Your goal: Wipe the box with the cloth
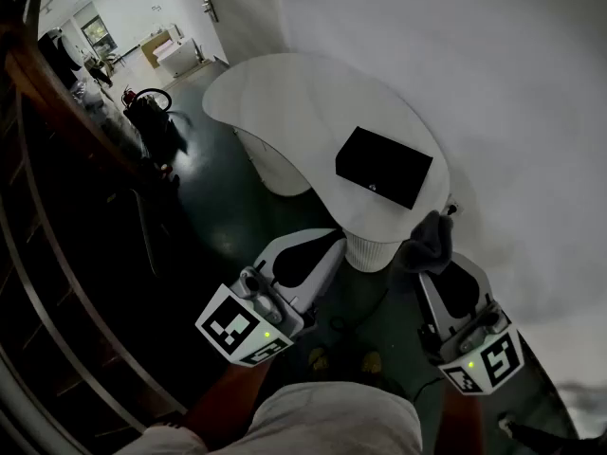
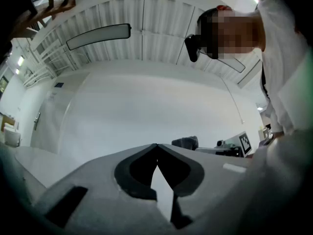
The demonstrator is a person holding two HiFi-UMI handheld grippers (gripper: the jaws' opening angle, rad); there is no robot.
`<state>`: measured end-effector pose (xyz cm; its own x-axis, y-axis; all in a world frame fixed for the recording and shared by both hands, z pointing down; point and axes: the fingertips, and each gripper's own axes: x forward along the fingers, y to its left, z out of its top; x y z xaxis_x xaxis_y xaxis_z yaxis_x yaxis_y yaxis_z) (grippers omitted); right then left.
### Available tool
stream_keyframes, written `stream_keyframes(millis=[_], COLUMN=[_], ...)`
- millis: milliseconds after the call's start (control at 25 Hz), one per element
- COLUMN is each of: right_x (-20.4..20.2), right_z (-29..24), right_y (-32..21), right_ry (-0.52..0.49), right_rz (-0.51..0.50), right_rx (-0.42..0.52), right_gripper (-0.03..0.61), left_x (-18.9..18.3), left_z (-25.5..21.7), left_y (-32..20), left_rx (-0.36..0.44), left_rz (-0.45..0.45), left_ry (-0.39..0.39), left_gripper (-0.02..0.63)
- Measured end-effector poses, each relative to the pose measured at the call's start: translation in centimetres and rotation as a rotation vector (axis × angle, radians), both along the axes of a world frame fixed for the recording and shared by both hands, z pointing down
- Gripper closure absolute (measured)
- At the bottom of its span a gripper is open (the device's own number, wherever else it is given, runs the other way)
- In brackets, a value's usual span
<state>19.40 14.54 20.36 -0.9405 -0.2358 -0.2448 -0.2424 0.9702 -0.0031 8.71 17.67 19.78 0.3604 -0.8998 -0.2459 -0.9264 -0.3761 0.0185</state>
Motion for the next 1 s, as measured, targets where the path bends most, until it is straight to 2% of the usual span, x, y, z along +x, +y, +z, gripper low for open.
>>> stream_keyframes(millis=[680, 1000], right_x=[-0.3, -1.1], right_z=[-0.7, -1.1], right_y=[0.4, 0.6], right_ry=[-0.043, -0.048], right_rz=[-0.002, 0.008], right_rx=[-0.019, -0.009], right_gripper=[0.483, 0.483], left_x=[-0.8, -2.4], left_z=[-0.3, -0.6], left_y=[0.8, 1.3], left_rx=[0.007, 0.025], left_rz=[-0.007, -0.013], left_ry=[0.003, 0.002], left_gripper=[0.6, 0.6])
